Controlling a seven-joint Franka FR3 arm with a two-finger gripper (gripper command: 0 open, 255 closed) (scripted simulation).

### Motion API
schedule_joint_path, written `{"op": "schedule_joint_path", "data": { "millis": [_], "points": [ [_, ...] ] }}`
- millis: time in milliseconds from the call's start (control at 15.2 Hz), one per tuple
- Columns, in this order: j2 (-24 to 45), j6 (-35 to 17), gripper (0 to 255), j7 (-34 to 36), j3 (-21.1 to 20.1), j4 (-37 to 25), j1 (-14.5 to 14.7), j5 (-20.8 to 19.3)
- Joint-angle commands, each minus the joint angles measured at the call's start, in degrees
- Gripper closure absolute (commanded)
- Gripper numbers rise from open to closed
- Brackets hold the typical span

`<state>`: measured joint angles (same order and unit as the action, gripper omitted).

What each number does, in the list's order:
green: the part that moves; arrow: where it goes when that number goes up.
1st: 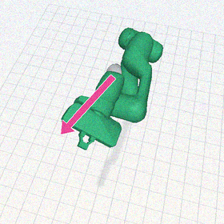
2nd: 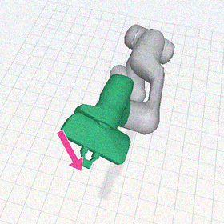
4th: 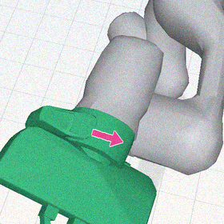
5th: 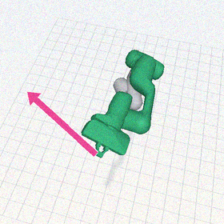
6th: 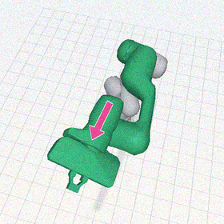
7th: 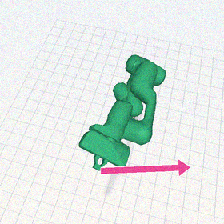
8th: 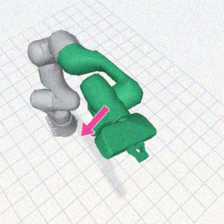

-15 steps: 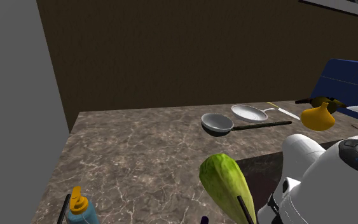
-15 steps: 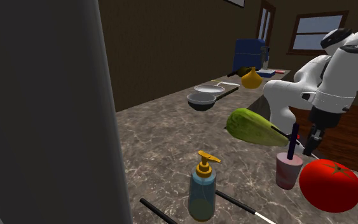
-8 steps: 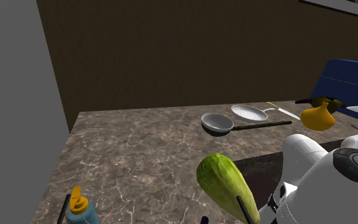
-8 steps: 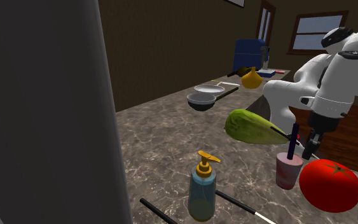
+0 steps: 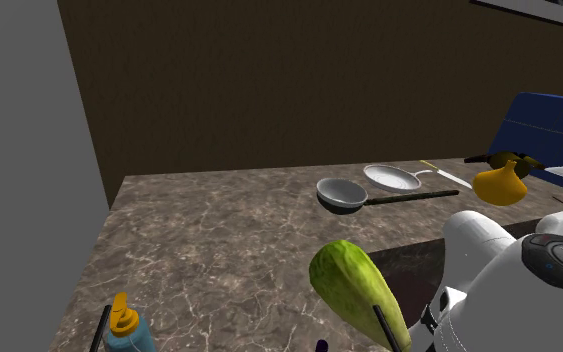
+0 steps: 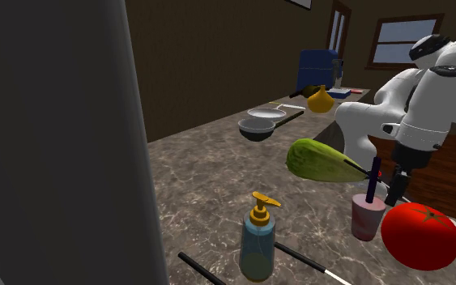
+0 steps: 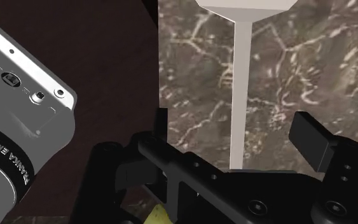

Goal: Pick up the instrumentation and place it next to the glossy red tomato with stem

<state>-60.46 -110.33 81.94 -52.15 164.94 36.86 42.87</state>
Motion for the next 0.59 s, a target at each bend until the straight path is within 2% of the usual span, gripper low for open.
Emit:
{"op": "schedule_joint_path", "data": {
  "millis": [0, 198, 528],
  "points": [
    [-1.0, 2.2, 0, 0.2, 1.7, -1.2, -0.1, -1.5],
    [-3.0, 7.8, 0, 0.8, 6.0, -4.9, -0.7, -5.5],
    [-3.0, 7.8, 0, 0.8, 6.0, -4.9, -0.7, -5.5]
  ]
}}
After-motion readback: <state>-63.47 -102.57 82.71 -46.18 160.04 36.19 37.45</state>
